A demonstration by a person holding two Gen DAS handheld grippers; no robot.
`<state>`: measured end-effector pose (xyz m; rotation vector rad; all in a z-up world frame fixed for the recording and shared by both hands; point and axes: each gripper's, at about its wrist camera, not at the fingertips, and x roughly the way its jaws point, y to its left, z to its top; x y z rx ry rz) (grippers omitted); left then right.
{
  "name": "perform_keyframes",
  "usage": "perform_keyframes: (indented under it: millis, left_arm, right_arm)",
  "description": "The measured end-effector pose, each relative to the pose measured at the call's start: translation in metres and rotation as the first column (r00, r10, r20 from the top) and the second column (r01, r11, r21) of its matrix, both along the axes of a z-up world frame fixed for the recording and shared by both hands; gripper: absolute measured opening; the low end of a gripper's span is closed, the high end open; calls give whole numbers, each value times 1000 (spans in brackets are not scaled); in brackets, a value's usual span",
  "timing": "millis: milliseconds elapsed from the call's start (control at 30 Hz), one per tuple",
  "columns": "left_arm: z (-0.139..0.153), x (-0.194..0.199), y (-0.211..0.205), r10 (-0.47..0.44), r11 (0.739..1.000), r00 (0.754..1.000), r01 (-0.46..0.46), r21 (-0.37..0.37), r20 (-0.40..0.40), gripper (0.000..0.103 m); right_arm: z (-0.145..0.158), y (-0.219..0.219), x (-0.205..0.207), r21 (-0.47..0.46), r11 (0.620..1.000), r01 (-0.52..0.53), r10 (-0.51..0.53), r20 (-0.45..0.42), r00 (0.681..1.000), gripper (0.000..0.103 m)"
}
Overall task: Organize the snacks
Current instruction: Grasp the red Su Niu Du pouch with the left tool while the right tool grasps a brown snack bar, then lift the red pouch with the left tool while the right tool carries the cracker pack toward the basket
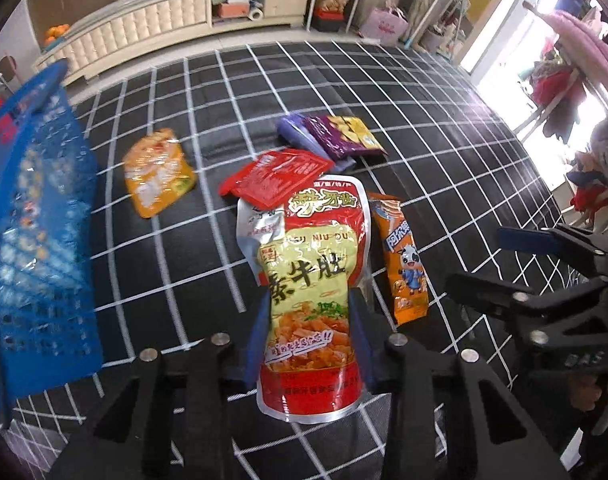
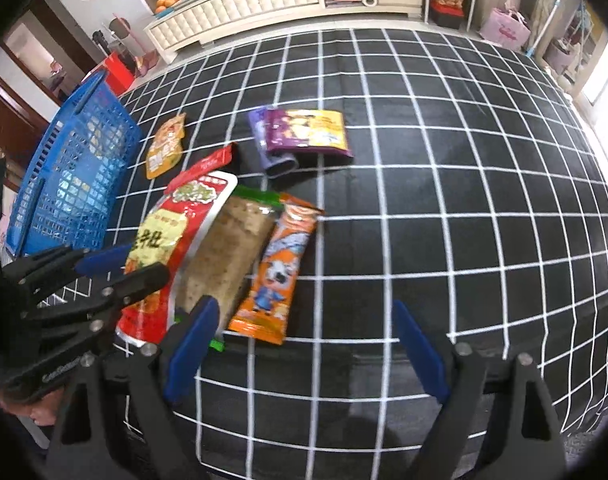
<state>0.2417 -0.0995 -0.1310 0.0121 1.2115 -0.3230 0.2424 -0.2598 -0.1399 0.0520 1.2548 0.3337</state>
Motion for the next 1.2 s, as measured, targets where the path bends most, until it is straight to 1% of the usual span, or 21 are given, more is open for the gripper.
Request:
perform_keyframes:
  millis: [33,100,200,300,467,533,633,667,767,900,933,967,1000,1033,1067,1133,1167,1200]
  left_arm:
    - [2,-2,0,9,1000,1000,-9,-1,5,35]
    - [9,-7,14,31,999,999,-31,-9,11,35]
    - [12,-15,28,57,998,998,-57,-2,9,35]
    - [10,-22,41,82,997,997,-82,-1,0,35]
    - [8,-31,65,138,990,990,-138,-26,4,35]
    - [6,-33,69,149,989,989,-148,-24,4,35]
    - [5,-36,72,132,991,991,-132,-10,16,35]
    - [6,-37,73,124,992,992,-124,-3,29,35]
    - [5,-35,73,113,994,993,-113,-8,34,35]
    - [4,-33,69,94,995,995,-96,34,42,35]
    - [4,-32,68,93,995,995,-95,36,43,35]
    - [4,-32,68,91,995,995,-93,35,44,35]
    - [5,-33,68,92,995,995,-94,36,49,35]
    - [5,-33,67,92,995,994,-95,38,52,35]
    - [6,-33,67,92,995,994,-94,39,56,35]
    - [6,-33,68,95,995,994,-97,36,54,35]
    - [6,-33,68,95,995,994,-97,36,51,35]
    - [6,-35,68,95,994,994,-97,40,53,35]
  right_arm:
    - [0,4,0,0,1000,-5,5,1,1000,91]
    - [1,16,0,8,1000,-15,15,1,1000,91]
    - [0,33,3,42,999,-22,22,-11,1000,91]
    - [-6,51,8,72,997,-20,23,-46,999,91]
    - [-21,72,18,61,998,7,-1,-104,995,91]
    - [-28,78,22,69,997,22,-13,-130,991,91]
    - [-36,87,26,39,998,43,-37,-150,988,91]
    - [-39,91,27,13,999,49,-47,-151,987,91]
    - [-44,96,29,-24,998,56,-59,-156,986,91]
    - [-54,97,33,3,997,83,-81,-180,980,91]
    - [-53,97,33,1,997,83,-81,-170,982,90]
    - [-53,99,33,-7,997,74,-74,-163,984,84]
    - [-53,101,33,-25,997,70,-73,-150,986,75]
    - [-52,101,31,-42,997,67,-72,-130,989,71]
    - [-51,101,29,-48,997,57,-62,-117,991,59]
    - [-52,96,27,-22,999,47,-49,-115,992,55]
    - [-51,93,25,-11,999,52,-53,-108,993,45]
    - [-49,90,23,-7,998,55,-55,-96,994,33]
